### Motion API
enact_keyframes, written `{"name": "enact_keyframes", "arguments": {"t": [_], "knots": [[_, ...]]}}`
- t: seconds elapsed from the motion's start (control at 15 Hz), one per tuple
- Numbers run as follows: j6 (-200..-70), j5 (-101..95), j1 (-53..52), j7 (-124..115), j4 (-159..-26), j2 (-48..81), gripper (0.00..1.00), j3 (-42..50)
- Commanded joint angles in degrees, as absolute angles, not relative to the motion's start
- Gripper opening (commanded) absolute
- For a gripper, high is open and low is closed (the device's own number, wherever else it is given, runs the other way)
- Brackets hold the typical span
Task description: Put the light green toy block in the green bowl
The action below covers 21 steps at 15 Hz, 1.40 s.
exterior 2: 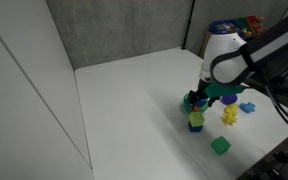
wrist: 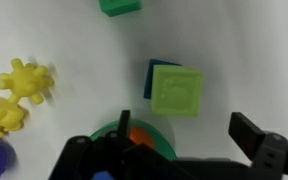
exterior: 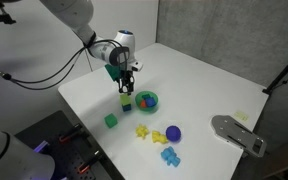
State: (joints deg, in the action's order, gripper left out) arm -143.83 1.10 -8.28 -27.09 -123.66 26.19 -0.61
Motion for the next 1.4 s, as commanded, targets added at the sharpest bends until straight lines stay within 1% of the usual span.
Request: {"name": "enact_keyframes", "arguments": {"t": [0.0, 0.33, 0.4, 0.53, 0.67, 0.8, 1.07, 1.33], "knots": [[-145.7, 1.6, -10.0, -28.0, -120.4, 31.6, 1.0, 0.6], [-147.6, 2.8, -10.8, -27.4, -118.8, 35.9, 1.0, 0.8], [-147.5, 2.8, -11.0, -27.5, -118.5, 36.3, 0.81, 0.9], [-147.1, 3.1, -10.9, -27.0, -118.2, 36.6, 0.66, 0.8], [-145.8, 3.7, -10.2, -25.8, -118.2, 35.9, 0.47, 0.0], [-145.0, 4.9, -9.3, -24.5, -118.7, 34.2, 0.32, -0.7], [-145.2, 5.2, -9.9, -25.6, -118.3, 30.9, 0.29, 0.5], [-145.8, 3.5, -10.5, -27.7, -115.6, 30.6, 0.29, 3.0]]}}
